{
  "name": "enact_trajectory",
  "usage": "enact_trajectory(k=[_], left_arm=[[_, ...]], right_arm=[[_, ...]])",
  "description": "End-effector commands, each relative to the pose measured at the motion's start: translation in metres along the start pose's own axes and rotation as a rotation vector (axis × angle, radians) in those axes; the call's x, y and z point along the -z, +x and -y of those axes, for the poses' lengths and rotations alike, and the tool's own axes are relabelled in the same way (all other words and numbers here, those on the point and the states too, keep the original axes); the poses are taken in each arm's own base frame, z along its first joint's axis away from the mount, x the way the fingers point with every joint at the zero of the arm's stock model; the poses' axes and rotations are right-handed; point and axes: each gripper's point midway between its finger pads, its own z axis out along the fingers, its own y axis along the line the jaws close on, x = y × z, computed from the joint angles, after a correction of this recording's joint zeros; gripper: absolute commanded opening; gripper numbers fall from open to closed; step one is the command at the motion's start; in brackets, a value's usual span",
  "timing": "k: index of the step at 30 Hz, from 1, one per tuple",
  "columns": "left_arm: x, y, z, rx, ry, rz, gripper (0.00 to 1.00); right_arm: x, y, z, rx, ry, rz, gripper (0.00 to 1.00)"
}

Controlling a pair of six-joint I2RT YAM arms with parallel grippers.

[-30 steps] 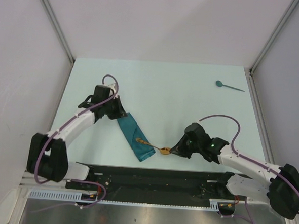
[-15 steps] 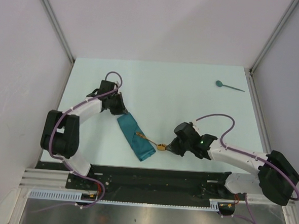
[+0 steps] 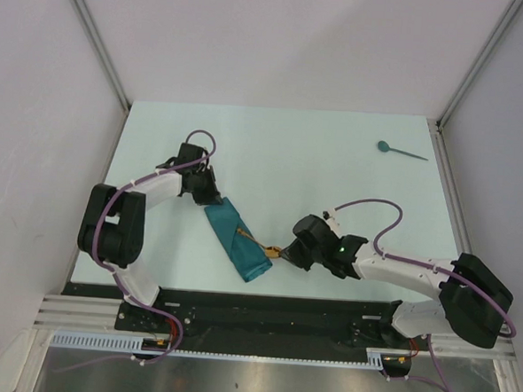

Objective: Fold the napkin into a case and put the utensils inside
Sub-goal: Insert the spoon into the folded napkin.

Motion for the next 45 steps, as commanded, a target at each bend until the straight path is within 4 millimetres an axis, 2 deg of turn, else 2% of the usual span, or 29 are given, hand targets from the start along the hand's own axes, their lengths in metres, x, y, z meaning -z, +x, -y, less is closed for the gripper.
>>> enact_trajectory(k=[1,8,23,28,30,31,32,34,36,37,38,39,40,41,42,43,45], left_arm=[[0.000,-0.010,0.003,0.024,0.007,0.033,0.00],[0.003,-0.007,0.007,0.026,0.017,0.042,0.00],[0.012,-0.003,0.009,0.032,0.019,0.071,0.00],[0.013,-0.001,0.010,0.036,0.026,0.068,0.00],[0.014,-0.002,0.011,0.035,0.031,0.072,0.00],[0.014,-0.002,0.011,0.034,0.028,0.072,0.00],[0.014,-0.001,0.010,0.036,0.027,0.070,0.00],[0.017,-0.004,0.012,0.036,0.029,0.078,0.00],[0.025,-0.008,0.015,0.031,0.036,0.107,0.00],[0.028,-0.010,0.016,0.034,0.036,0.122,0.00],[0.032,-0.012,0.018,0.032,0.040,0.133,0.01],[0.037,-0.014,0.020,0.030,0.047,0.149,0.04],[0.046,-0.017,0.026,0.027,0.066,0.170,0.06],[0.052,-0.021,0.029,0.021,0.076,0.188,0.09],[0.057,-0.022,0.033,0.017,0.087,0.203,0.16],[0.068,-0.025,0.044,0.000,0.124,0.229,0.20],[0.078,-0.024,0.056,-0.024,0.155,0.250,0.29]], right_arm=[[-0.002,-0.006,-0.033,-0.065,-0.105,0.081,0.00],[-0.010,0.006,-0.043,-0.122,-0.152,0.089,0.00],[-0.031,0.028,-0.027,-0.229,-0.113,0.123,0.00],[-0.036,0.029,-0.032,-0.242,-0.133,0.127,0.00],[-0.036,0.030,-0.035,-0.243,-0.143,0.125,0.06],[-0.036,0.030,-0.037,-0.239,-0.146,0.125,0.12],[-0.036,0.032,-0.036,-0.226,-0.140,0.117,0.27],[-0.036,0.035,-0.038,-0.206,-0.144,0.100,0.46],[-0.028,0.041,-0.040,-0.175,-0.149,0.055,0.58],[-0.025,0.041,-0.033,-0.153,-0.138,0.049,0.67],[-0.009,0.040,-0.041,-0.140,-0.177,0.033,0.70],[-0.003,0.033,-0.036,-0.084,-0.166,0.048,0.73],[0.003,0.025,-0.026,-0.030,-0.132,0.069,0.82],[0.012,0.016,-0.031,-0.001,-0.139,0.071,0.85],[0.027,0.004,-0.035,0.012,-0.154,0.080,0.87],[0.031,-0.022,-0.025,0.090,-0.122,0.132,0.93],[0.044,-0.049,-0.031,0.196,-0.143,0.156,1.00]])
